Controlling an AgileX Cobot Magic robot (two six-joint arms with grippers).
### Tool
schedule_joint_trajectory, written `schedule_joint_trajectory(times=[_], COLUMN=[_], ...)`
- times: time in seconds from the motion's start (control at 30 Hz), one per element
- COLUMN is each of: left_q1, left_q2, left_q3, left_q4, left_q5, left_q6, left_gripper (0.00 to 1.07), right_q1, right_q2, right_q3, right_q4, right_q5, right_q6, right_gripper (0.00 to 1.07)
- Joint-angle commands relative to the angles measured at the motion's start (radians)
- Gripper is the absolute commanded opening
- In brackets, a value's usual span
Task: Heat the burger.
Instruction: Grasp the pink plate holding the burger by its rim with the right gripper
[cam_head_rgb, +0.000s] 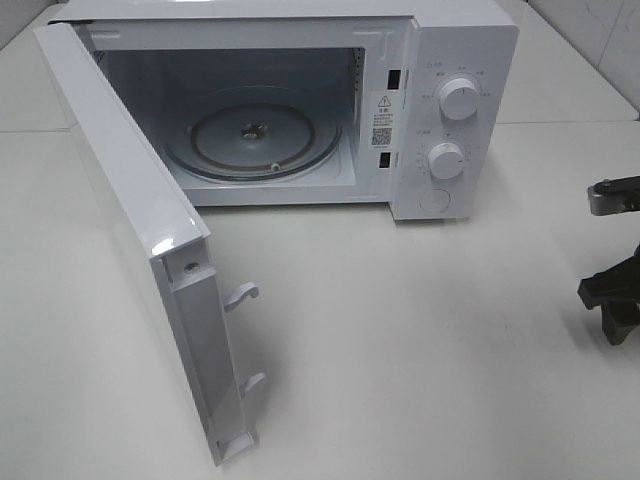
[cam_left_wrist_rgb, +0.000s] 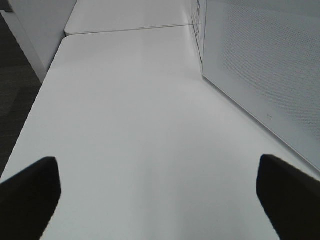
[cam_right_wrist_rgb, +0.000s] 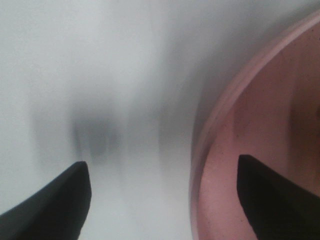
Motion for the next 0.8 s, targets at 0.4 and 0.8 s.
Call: schedule_joint_trajectory(times=[0.4,0.8], left_q1=[-0.005,-0.005], left_q2=[-0.020,-0.020], left_q3=[0.002,0.002], left_q4=[0.005,0.005], left_q5=[-0.007,-0.007], left_q6=[-0.002,-0.002], left_gripper=[1.01,1.01], right_q1=[-0.057,-0.104], right_q2=[0.037,0.037], right_q3=[-0.011,-0.008], right_q4=[-0.053,-0.026], right_q5=[0.026,-0.007], right_q6=[-0.023,-0.031], right_gripper=[0.76,0.76])
